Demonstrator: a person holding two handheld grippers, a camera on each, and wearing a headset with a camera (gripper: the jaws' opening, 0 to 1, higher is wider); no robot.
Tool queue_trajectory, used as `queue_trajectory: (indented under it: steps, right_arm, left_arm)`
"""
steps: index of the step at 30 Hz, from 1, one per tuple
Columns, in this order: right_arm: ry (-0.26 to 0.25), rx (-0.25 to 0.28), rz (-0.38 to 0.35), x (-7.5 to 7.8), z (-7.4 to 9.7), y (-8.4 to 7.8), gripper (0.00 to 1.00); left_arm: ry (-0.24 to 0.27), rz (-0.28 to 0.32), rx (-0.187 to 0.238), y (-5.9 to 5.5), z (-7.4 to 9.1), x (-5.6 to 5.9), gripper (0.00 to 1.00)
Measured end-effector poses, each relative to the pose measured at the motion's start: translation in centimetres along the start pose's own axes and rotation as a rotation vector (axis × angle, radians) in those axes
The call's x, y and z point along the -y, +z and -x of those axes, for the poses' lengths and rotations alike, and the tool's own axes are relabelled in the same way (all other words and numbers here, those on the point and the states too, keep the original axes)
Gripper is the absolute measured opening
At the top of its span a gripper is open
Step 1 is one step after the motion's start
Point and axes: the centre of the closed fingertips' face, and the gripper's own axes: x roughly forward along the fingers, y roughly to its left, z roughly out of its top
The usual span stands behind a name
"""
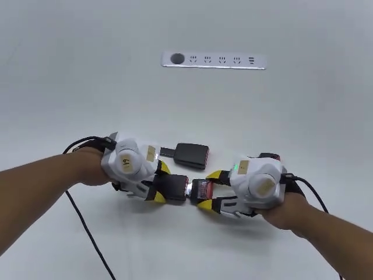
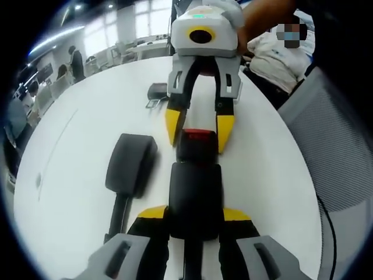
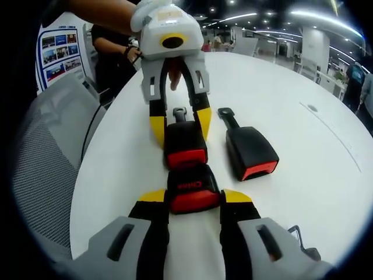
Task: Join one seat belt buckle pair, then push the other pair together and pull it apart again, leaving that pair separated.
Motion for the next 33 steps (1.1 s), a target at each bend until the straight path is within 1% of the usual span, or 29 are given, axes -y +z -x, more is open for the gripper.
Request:
queue_trajectory:
  steps: [3, 4, 7, 11, 13, 16, 21, 33]
  right_arm:
    - [0.006, 0.009, 0.006, -0.05, 0.09, 0.08, 0.32]
    - [0.006, 0.011, 0.007, -0.07, 0.09, 0.09, 0.32]
    - [0.005, 0.017, 0.009, -0.13, 0.09, 0.13, 0.32]
    - [-0.003, 0.029, 0.003, -0.11, -0.01, -0.03, 0.32]
    - [-0.008, 0.035, 0.001, -0.15, -0.03, -0.12, 0.32]
    - [-0.015, 0.051, -0.015, -0.24, 0.07, -0.09, 0.32]
    - [-0.021, 0.058, -0.015, -0.24, 0.12, -0.04, 0.31]
    - [-0.029, 0.076, -0.026, -0.65, 0.51, 0.41, 0.31]
  left_arm:
    - [0.007, 0.022, 0.025, -0.07, 0.0, 0.07, 0.33]
    - [0.001, 0.035, 0.032, 0.08, -0.03, 0.16, 0.33]
    - [-0.007, 0.028, 0.031, 0.07, -0.03, 0.1, 0.33]
    - [-0.011, 0.032, 0.045, 0.17, -0.07, 0.2, 0.33]
    - [-0.009, 0.024, 0.048, -0.02, -0.07, 0.19, 0.33]
    - [-0.007, 0.024, 0.059, 0.04, -0.08, 0.07, 0.33]
    - [-0.019, 0.021, 0.06, 0.05, -0.07, 0.1, 0.33]
    - [-0.023, 0.006, 0.066, 0.32, 0.0, 0.17, 0.33]
